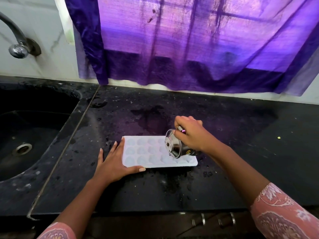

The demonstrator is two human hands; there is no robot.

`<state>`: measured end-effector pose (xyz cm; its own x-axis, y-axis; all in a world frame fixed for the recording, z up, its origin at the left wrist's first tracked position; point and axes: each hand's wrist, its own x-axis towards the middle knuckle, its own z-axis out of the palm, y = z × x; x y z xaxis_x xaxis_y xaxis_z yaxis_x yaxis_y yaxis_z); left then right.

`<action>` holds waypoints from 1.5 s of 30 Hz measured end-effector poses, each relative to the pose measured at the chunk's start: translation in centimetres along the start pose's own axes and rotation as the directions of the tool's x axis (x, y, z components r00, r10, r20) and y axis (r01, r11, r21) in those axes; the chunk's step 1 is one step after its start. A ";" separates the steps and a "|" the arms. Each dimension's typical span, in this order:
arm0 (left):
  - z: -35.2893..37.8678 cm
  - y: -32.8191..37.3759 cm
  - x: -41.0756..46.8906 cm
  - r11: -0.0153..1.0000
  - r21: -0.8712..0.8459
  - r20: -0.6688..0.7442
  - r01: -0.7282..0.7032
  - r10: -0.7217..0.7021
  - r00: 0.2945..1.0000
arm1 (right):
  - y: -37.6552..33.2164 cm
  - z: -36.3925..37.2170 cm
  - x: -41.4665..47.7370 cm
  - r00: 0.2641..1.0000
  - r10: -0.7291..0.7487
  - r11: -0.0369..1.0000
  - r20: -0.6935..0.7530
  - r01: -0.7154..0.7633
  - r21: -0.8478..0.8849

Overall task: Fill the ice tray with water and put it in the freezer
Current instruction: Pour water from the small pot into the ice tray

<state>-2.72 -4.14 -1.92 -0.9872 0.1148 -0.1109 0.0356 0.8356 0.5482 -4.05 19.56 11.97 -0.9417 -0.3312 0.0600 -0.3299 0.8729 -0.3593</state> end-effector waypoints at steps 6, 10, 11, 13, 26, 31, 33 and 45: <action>0.1 -0.1 0.1 1.000 0.007 0.000 -0.001 0.001 1.000 | -0.2 -0.3 0.2 1.000 -0.016 1.000 -0.014 0.016 -0.008; 0.0 -0.1 0.1 1.000 0.005 0.002 -0.002 0.002 1.000 | -0.4 -0.4 0.3 1.000 -0.023 1.000 -0.020 0.023 -0.012; 0.0 0.0 0.1 1.000 0.006 0.004 -0.001 0.001 1.000 | -0.4 -0.4 0.4 0.999 -0.025 1.000 -0.021 0.025 -0.012; 0.0 0.0 0.1 1.000 0.008 0.007 0.000 0.000 1.000 | -0.5 -0.4 0.4 0.999 -0.031 0.999 -0.018 0.031 -0.020; 0.2 -0.1 0.2 1.000 0.025 0.009 0.010 -0.010 1.000 | -1.0 -0.4 0.6 0.998 -0.064 0.996 -0.002 0.064 -0.055; 0.1 0.0 0.2 1.000 0.029 0.009 0.009 -0.009 1.000 | -0.6 -0.3 0.6 0.997 -0.075 0.996 -0.013 0.075 -0.043; 0.1 -0.1 0.2 1.000 0.028 0.009 0.008 -0.008 1.000 | -0.4 -0.2 0.5 0.998 -0.061 0.998 -0.020 0.060 -0.025; 0.1 -0.1 0.2 1.000 0.027 0.010 0.010 -0.010 1.000 | 2.0 -0.2 -0.3 0.995 0.097 0.989 -0.027 -0.093 0.119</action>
<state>-2.90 -4.11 -2.07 -0.9858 0.1118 -0.1251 0.0299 0.8509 0.5245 -4.40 21.48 11.46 -0.9706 -0.2354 0.0500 -0.2307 0.8511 -0.4716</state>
